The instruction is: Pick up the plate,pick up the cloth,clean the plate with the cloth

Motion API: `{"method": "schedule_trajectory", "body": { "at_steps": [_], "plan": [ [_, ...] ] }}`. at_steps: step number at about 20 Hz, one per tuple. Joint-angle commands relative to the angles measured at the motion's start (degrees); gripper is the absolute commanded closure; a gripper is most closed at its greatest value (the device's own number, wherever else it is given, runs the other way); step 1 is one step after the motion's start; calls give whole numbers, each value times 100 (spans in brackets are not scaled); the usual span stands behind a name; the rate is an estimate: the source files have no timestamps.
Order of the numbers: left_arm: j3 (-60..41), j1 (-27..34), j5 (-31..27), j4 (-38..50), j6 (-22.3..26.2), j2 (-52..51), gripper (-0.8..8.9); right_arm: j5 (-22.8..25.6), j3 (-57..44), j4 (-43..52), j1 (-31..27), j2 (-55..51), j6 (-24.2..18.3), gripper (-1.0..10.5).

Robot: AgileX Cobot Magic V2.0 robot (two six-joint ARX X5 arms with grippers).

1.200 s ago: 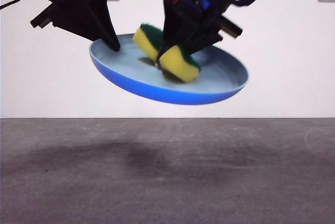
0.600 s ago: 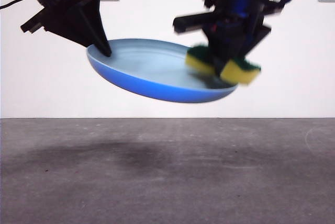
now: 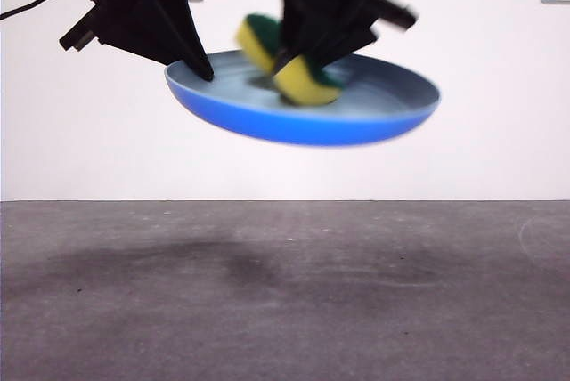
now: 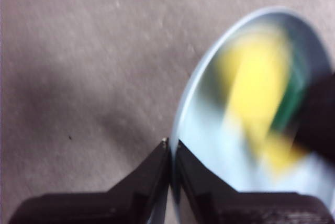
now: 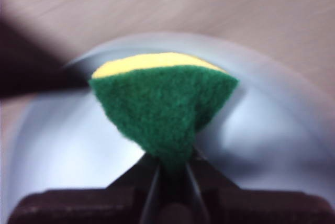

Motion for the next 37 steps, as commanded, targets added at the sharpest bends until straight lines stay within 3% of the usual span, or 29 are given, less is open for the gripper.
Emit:
{"method": "schedule_trajectory", "body": {
  "at_steps": [1,4,6,7,10,12,14,17,23,26,30,34,37],
  "plan": [
    [15,-20,142,341,-278,-42,821,-577,-48,-94,122,234,160,956],
    [15,-20,55,382,-278,-42,821,-828,-48,-380,372,249,83,956],
    [15,-7,-46,374,-273,-42,821,-750,-48,-994,424,243,-15,956],
    [15,24,-22,361,-271,-42,821,-487,-48,-1408,424,240,-57,956],
    [15,76,-15,203,-229,-42,821,1228,-48,-2332,398,234,-107,956],
    [15,76,2,7,-109,-42,822,2428,-48,-2385,306,151,-111,956],
    [15,57,15,-170,-90,-42,821,3093,-48,-2017,190,76,-205,956],
    [15,-48,44,-256,4,-42,821,2806,-48,-1034,-7,37,-313,956],
    [15,-214,-46,-79,13,-42,821,409,-48,420,-243,44,-127,956],
    [15,-208,-310,-35,81,-42,822,-354,-48,573,-243,9,-122,956],
    [13,-22,-1191,-79,608,20,822,-577,-48,330,-240,-415,-114,956],
    [13,387,-1309,-33,817,599,822,-444,-48,-229,-245,-1213,-118,956],
    [13,645,-1388,177,946,1314,822,109,-48,-798,-243,-1891,-144,956]
  ]
}}
